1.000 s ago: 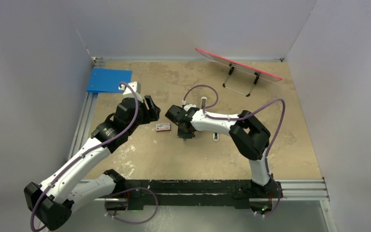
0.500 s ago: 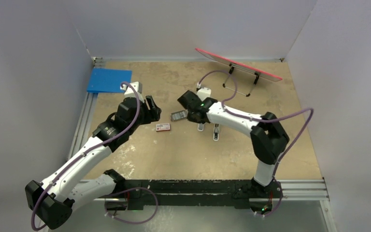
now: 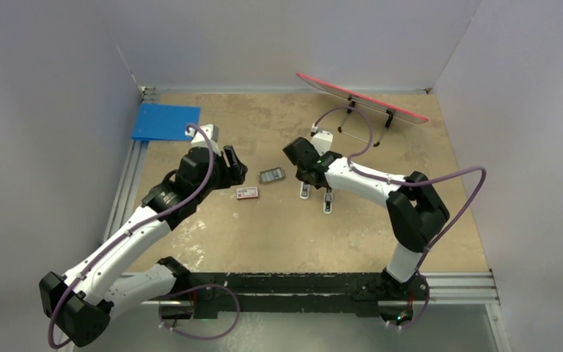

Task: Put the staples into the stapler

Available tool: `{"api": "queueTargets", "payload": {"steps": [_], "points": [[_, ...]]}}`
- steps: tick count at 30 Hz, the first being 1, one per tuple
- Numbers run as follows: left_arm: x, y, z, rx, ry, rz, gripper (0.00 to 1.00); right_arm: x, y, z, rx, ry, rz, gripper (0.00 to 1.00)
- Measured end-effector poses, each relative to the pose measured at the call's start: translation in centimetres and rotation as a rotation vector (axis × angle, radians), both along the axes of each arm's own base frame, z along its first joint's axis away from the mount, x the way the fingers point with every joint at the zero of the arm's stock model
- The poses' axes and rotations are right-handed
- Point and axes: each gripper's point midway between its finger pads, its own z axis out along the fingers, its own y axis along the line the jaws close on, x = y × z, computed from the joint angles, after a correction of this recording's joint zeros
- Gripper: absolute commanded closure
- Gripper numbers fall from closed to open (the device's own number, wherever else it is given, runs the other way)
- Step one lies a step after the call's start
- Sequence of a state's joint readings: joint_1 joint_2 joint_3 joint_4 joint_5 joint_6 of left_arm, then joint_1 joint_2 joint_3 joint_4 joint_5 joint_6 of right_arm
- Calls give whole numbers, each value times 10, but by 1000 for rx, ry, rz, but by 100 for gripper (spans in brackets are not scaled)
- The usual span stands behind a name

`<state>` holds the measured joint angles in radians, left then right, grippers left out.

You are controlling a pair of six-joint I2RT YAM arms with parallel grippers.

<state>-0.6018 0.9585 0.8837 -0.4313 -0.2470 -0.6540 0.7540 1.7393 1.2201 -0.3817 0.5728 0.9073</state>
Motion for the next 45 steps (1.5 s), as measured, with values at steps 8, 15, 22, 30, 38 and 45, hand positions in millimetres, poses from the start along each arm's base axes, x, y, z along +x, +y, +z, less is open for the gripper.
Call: {"api": "queueTargets", "payload": {"steps": [8,15,22,30,38,45], "points": [[2,-3,-7,8,19,-7,40,4,5,-15,-25,13,37,84],[3,-3,-8,10,22,-7,40,5,5,-17,-38,11,45,84],[4,-2,-8,11,23,-2,40,3,2,-21,-50,16,45,84],[4,-3,-13,18,36,-4,40,-3,-6,-33,-74,31,41,84],[4,-3,-13,17,37,-5,40,0,-3,-28,-57,10,43,84],[4,-3,-13,17,37,-5,40,2,-2,-13,-31,-21,46,84]]}}
